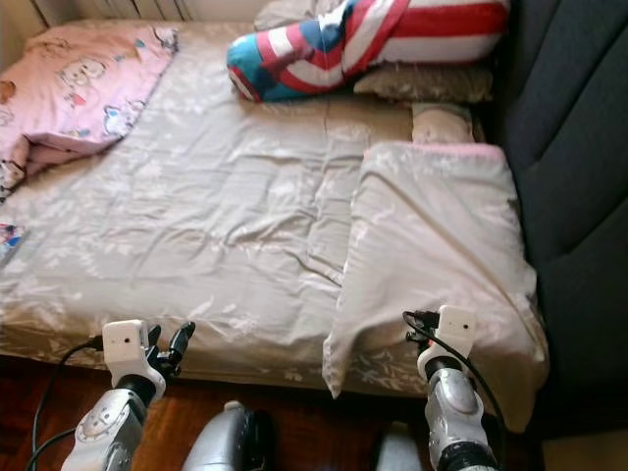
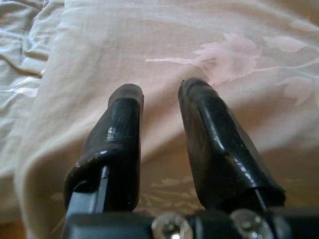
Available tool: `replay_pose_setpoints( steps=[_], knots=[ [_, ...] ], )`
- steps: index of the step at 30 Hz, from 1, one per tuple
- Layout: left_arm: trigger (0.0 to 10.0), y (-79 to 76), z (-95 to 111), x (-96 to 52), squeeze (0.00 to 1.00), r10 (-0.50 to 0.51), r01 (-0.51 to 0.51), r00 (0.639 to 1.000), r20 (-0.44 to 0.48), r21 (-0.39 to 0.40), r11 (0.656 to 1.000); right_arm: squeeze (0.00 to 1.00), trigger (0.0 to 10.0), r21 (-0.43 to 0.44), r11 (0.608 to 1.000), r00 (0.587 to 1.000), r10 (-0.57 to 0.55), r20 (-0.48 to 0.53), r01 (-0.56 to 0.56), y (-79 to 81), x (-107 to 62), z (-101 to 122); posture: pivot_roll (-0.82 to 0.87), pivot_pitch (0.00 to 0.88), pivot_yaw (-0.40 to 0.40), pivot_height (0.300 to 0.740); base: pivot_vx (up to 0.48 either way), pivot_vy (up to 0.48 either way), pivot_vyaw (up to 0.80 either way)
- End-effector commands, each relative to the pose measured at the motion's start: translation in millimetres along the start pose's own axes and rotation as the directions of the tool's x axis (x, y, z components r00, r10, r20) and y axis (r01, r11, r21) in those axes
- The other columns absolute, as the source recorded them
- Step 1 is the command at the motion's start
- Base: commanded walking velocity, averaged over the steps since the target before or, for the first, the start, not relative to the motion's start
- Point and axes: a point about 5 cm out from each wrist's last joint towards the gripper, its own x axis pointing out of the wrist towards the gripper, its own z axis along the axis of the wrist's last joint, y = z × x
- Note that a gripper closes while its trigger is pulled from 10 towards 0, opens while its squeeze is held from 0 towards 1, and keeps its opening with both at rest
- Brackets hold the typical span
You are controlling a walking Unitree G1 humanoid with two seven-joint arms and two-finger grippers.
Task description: Clean up the room
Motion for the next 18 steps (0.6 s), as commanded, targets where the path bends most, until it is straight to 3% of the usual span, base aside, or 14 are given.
replay_pose_setpoints(
  steps=[1, 9, 18],
  knots=[
    [10.0, 10.0, -12.6, -5.4, 0.0, 0.04, -0.041, 0.998, -0.046, -0.006, 0.999, 0.0, 10.0, 0.004, 1.0, 0.998, -0.005, -0.062, 0.005, -2.7, -5.8, -14.6, 0.01, 0.149, 0.032, 0.74, 0.0, 0.0, 0.0],
    [10.0, 20.0, -65.5, -18.2, 0.0, 0.085, -0.087, 0.954, -0.286, 0.008, 0.996, 0.0, 10.0, -0.027, 0.999, 0.961, -0.04, -0.275, 0.034, -13.0, -26.8, -58.1, 0.01, 0.109, 0.026, 0.74, 0.0, 0.0, 0.0],
    [10.0, 23.1, -92.1, -31.2, 0.0, 0.126, -0.109, 0.894, -0.43, 0.065, 0.992, 0.0, 10.0, -0.081, 0.994, 0.899, -0.103, -0.426, 0.075, -27.1, -53.9, -93.8, 0.0, 0.064, 0.023, 0.74, 0.0, 0.0, 0.0]
  ],
)
